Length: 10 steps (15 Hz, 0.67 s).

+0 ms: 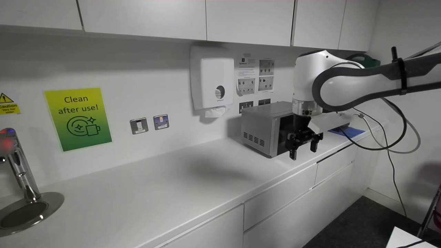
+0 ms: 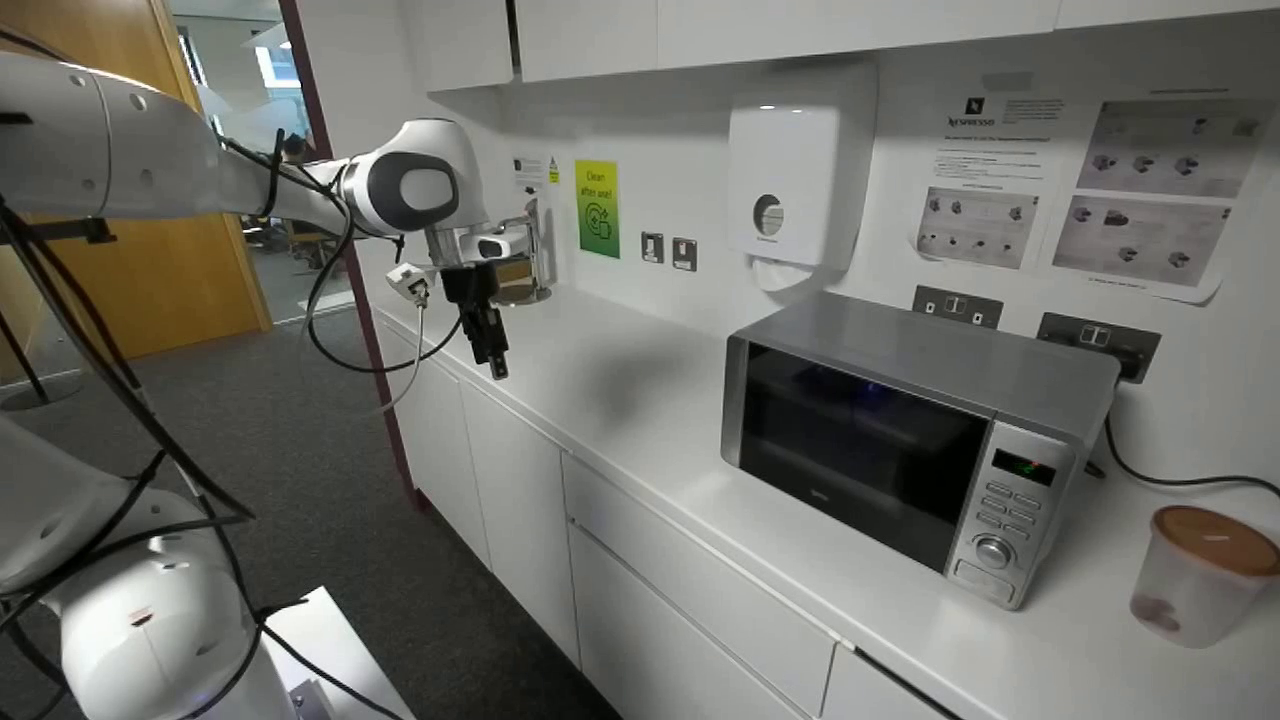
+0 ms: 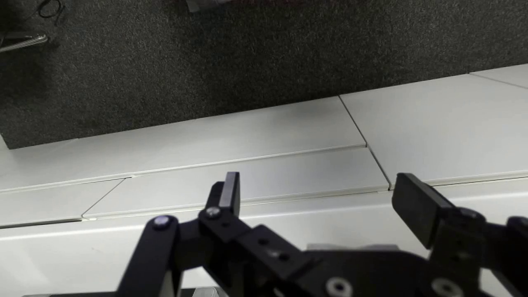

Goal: Press the top buttons of the microwave

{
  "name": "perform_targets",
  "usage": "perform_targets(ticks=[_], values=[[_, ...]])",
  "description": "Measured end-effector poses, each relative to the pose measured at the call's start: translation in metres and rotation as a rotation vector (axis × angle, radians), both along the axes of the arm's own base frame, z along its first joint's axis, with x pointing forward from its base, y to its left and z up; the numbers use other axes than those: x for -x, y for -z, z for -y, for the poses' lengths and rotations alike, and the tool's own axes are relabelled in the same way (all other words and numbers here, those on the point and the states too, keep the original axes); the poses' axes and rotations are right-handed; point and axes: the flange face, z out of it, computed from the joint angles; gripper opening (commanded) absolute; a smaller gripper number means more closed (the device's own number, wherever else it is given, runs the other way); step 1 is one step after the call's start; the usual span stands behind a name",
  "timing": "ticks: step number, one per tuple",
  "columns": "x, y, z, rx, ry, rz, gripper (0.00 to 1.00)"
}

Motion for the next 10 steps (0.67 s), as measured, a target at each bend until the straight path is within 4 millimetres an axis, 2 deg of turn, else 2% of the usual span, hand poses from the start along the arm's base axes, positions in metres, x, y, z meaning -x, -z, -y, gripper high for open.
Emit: perform_targets(ticks=[8,10], values=[[0.0001,0.0000,-0.0003,0.000,-0.001,0.000,1.00],[-0.0033,-0.0070,-0.0098,-0.014,-0.036,0.062,1.00]])
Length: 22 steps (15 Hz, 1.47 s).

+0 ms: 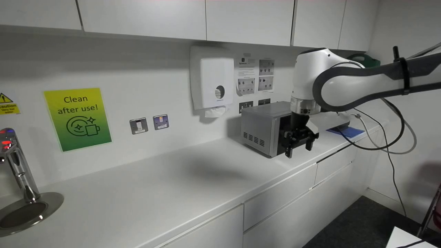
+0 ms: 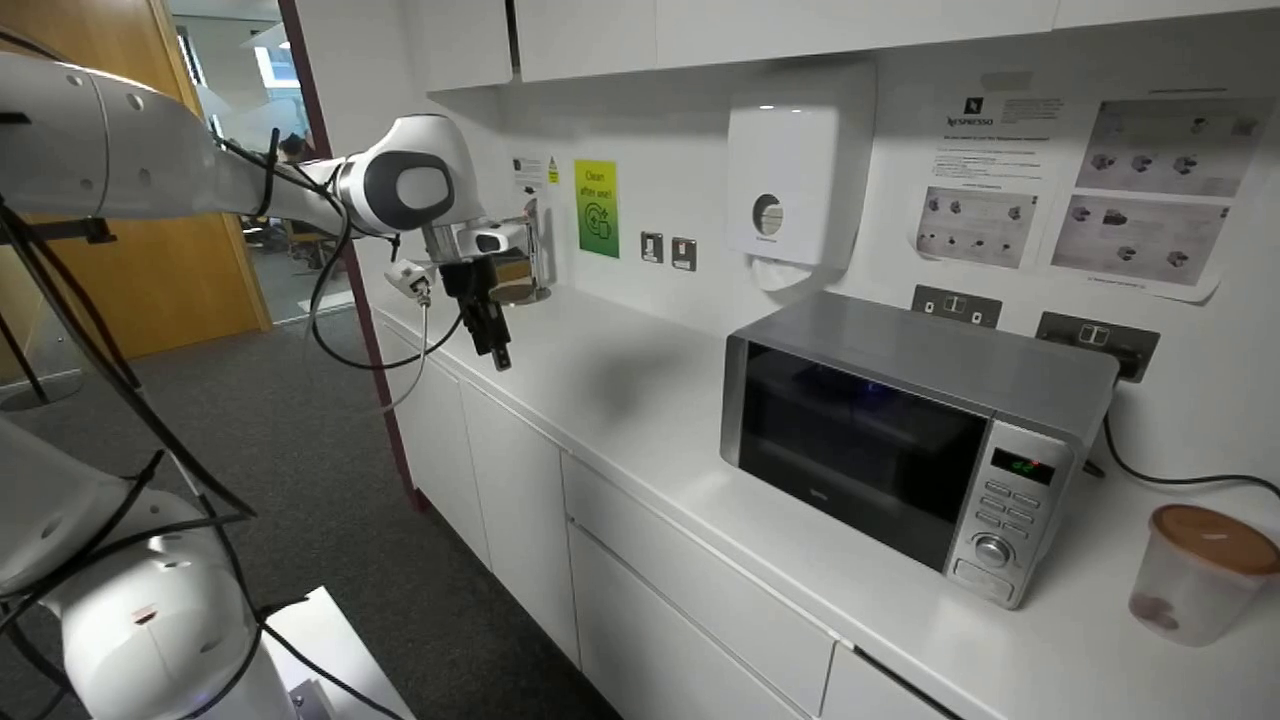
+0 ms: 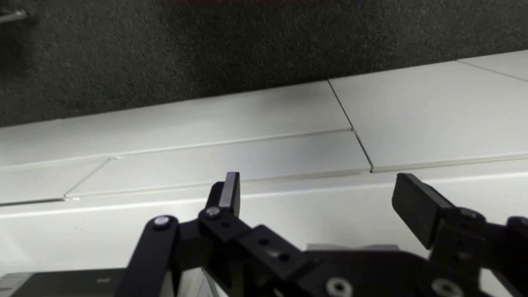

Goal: Press the top buttons of the microwave

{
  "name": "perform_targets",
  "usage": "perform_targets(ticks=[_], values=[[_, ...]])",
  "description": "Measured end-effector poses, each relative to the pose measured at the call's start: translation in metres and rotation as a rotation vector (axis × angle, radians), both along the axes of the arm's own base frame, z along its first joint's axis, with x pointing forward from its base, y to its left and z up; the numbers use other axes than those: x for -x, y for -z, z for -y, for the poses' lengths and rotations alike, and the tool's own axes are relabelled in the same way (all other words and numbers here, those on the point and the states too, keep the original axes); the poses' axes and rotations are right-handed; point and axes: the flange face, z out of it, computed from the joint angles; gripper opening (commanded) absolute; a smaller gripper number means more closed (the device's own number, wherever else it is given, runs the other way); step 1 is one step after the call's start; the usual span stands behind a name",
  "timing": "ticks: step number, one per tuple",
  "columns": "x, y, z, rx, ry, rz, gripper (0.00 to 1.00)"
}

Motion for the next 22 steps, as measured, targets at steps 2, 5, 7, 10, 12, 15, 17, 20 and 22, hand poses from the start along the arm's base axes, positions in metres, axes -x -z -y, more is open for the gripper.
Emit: perform_targets(ticks=[2,5,7,10,12,15,17,20,22], values=[[-0.004,-0.017,-0.010,-0.037,-0.024,0.101,1.00],[-0.009,-0.053,0.003,-0.136,0.017,0.225,1.00],[-0.012,-0.084,0.032,-0.220,0.075,0.285,1.00],[-0.017,-0.133,0.090,-0.347,0.179,0.376,1.00],[-0.017,-0.161,0.124,-0.422,0.250,0.435,1.00],[-0.016,-0.182,0.150,-0.506,0.311,0.508,1.00],[-0.017,-0.179,0.149,-0.504,0.310,0.500,1.00],[-0.018,-0.178,0.144,-0.501,0.303,0.495,1.00],[-0.018,-0.178,0.144,-0.501,0.303,0.495,1.00]])
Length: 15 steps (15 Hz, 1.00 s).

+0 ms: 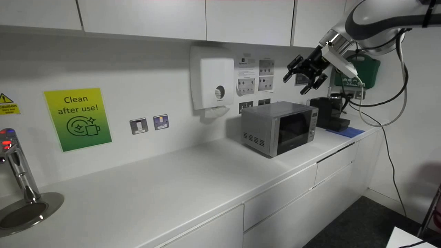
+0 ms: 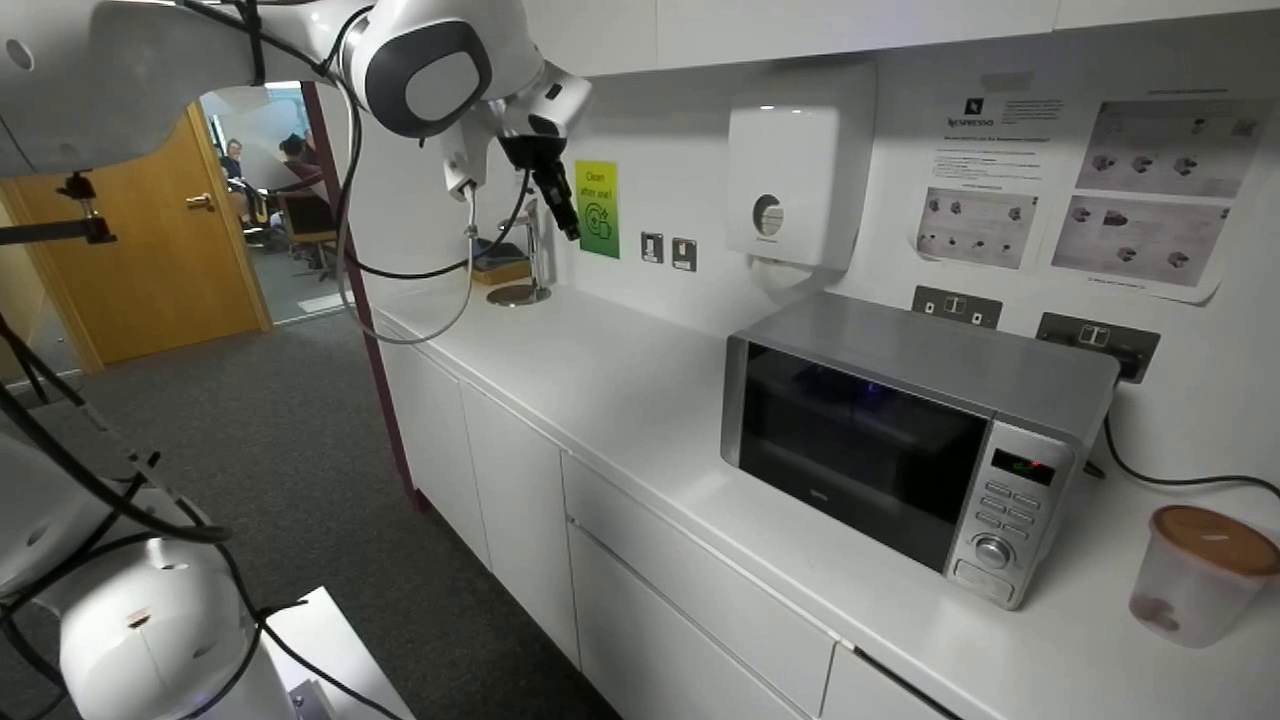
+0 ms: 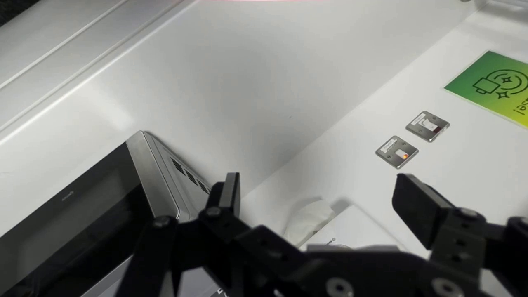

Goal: Press the top buttons of the microwave

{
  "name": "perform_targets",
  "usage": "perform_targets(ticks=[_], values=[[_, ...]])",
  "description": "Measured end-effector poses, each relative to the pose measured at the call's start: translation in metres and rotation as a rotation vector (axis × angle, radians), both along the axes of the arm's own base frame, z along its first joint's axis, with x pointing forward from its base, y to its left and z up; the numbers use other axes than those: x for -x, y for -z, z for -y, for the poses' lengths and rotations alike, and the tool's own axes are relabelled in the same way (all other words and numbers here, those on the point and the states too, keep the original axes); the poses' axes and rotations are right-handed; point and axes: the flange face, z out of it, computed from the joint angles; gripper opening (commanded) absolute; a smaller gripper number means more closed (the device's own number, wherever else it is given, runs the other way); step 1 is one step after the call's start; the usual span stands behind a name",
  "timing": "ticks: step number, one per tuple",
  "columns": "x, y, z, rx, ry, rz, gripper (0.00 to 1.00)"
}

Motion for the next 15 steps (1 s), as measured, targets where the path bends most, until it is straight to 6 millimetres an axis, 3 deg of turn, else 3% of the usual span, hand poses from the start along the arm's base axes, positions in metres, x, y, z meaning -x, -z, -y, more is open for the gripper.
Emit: perform_targets(ticks=[4,7,9,15], values=[[-0.001,0.001,0.001,-0.005,0.008,-0.002,1.00],[-0.010,-0.004,0.025,-0.051,0.108,0.038,1.00],[-0.018,-0.011,0.067,-0.082,0.203,0.073,1.00],[-0.024,-0.026,0.224,-0.176,0.508,0.188,1.00]])
